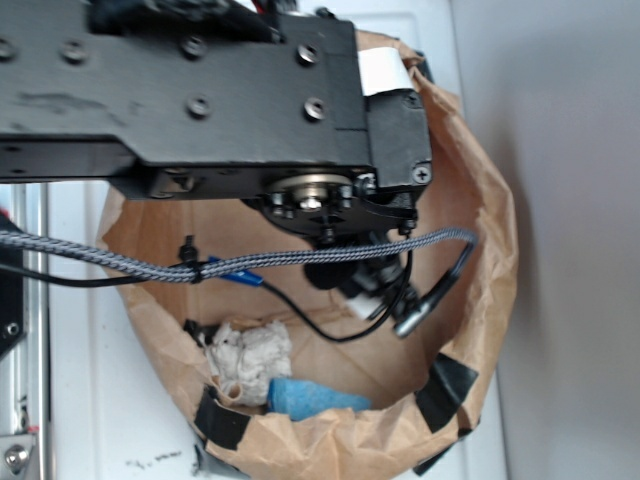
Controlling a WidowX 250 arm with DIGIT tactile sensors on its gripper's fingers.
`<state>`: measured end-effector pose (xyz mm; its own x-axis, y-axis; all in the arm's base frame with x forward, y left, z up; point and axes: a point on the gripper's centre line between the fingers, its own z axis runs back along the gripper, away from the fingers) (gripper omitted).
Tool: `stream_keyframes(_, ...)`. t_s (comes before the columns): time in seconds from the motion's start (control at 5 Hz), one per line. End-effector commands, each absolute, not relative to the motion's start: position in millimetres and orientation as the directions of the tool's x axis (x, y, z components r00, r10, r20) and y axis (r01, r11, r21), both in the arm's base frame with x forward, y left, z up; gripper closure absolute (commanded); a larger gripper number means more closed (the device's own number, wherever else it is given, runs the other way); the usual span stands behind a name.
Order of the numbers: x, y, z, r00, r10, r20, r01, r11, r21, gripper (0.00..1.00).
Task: Grab the carrot.
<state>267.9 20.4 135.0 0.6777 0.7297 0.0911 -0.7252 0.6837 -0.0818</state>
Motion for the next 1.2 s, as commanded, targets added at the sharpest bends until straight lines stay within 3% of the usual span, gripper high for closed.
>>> stream_keyframes(0.0, 306.8, 66.2, 97.9, 0.420, 0.881, 0.216, -0.893, 0.444, -0.076, 0.00)
stream_keyframes(0.2, 312.9, 73.1, 74.5, 0.405, 0.883, 0.238, -0.904, 0.426, -0.043, 0.00)
stream_keyframes(0.4, 301.4, 76.4, 56.8, 0.487, 0.861, 0.146, -0.865, 0.499, -0.060, 0.00)
stream_keyframes(1.0, 301.4, 76.4, 56.8, 0.487, 0.861, 0.146, -0.865, 0.499, -0.060, 0.00)
